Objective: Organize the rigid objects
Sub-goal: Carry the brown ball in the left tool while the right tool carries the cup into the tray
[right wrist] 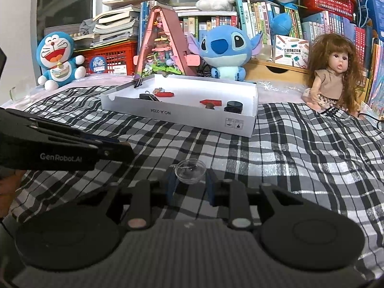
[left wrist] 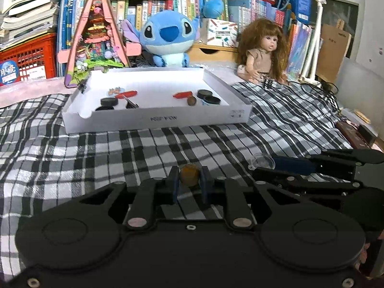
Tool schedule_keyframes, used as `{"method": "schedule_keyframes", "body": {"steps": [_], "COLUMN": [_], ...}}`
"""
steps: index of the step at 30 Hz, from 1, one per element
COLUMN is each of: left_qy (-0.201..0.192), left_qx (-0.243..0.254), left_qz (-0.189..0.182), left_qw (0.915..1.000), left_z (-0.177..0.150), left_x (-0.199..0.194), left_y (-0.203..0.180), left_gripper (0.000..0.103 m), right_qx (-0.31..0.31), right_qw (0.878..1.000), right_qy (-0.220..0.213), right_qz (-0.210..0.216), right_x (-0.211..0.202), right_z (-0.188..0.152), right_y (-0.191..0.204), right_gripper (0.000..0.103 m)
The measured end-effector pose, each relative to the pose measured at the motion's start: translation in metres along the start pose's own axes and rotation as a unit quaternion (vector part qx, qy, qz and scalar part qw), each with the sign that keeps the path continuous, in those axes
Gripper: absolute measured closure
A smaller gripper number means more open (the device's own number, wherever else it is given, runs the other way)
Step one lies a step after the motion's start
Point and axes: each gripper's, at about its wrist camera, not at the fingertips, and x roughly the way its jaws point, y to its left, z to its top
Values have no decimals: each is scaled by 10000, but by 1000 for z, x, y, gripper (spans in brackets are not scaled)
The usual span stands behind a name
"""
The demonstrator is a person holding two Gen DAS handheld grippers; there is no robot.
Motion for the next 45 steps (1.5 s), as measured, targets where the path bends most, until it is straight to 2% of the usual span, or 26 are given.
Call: {"method": "schedule_keyframes", "body": {"steps": [8, 14, 22, 29, 45], "left_qy": [-141, -358, -576, -604, -437], "left_qx": [-134, -525, -644, -613, -785], "left_qz": [226, 420, 669, 756, 952], "left_qw": [9996, 9971, 9940, 9934, 9914], "left_z": [19, 43, 74, 91, 114], "left_x": [8, 23, 45, 64, 113], "left_y": [11, 34, 47, 49, 59], "left_gripper": [86, 86, 86, 86, 86], "right_qx": [182, 240, 233, 277, 508], "right_qw": [9997, 9996, 9995, 9995, 9980], "right_qy": [122, 88, -10, 58, 270], "right_qz": [-76, -94, -217, -169, -248], "right_x": [16, 31, 57, 83, 139], "right_z": [17, 35, 68, 89, 111], "right_y": [-5, -8, -14, -18, -31], "right_gripper": [71, 71, 71, 71, 71]}}
